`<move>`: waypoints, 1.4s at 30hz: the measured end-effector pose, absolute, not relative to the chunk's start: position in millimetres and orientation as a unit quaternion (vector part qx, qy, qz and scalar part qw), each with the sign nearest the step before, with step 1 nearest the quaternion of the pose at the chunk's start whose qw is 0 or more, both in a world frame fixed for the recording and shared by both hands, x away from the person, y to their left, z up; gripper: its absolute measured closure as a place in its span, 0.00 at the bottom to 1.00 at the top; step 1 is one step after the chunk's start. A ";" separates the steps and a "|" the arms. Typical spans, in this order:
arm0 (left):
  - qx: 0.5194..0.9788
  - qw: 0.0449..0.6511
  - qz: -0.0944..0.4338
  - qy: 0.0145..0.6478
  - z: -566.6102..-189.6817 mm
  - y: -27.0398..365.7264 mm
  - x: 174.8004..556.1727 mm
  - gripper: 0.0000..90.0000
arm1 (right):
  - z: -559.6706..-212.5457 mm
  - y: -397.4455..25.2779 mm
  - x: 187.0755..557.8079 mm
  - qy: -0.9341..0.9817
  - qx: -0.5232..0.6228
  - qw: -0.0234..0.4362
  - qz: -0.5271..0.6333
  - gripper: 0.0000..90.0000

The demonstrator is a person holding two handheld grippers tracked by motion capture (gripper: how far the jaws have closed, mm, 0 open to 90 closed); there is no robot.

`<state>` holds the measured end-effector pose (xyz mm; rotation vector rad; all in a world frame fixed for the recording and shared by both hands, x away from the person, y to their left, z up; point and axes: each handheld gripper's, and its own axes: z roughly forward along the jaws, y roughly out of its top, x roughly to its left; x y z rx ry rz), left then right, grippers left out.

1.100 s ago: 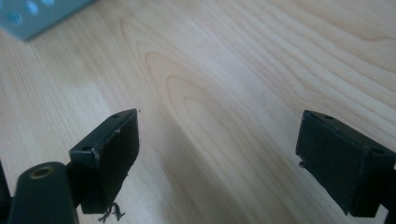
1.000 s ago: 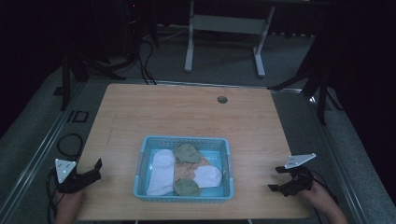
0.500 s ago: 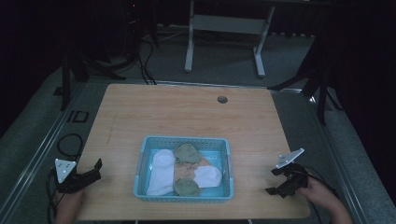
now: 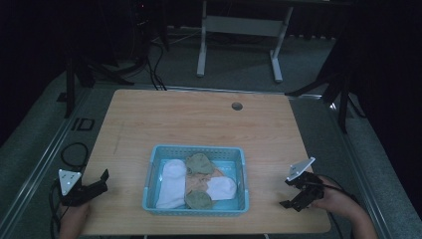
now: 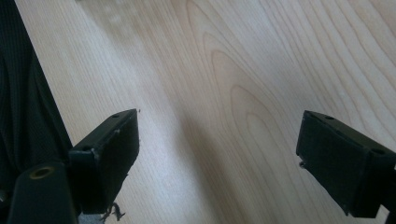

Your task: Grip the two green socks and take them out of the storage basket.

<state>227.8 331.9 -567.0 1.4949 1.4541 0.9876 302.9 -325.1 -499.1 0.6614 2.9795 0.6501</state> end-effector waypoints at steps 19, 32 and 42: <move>0.594 0.405 0.391 0.575 -567.0 331.5 227.7 0.00 | -461.3 -306.4 306.5 0.951 0.197 0.035 0.237 0.14; 0.595 0.404 0.392 0.573 -567.0 331.1 227.5 0.00 | -435.9 -282.0 306.8 0.949 0.175 0.048 0.256 0.15; 0.597 0.404 0.392 0.572 -567.0 331.1 227.6 0.00 | -424.5 -249.7 305.8 0.958 0.134 0.039 0.252 0.16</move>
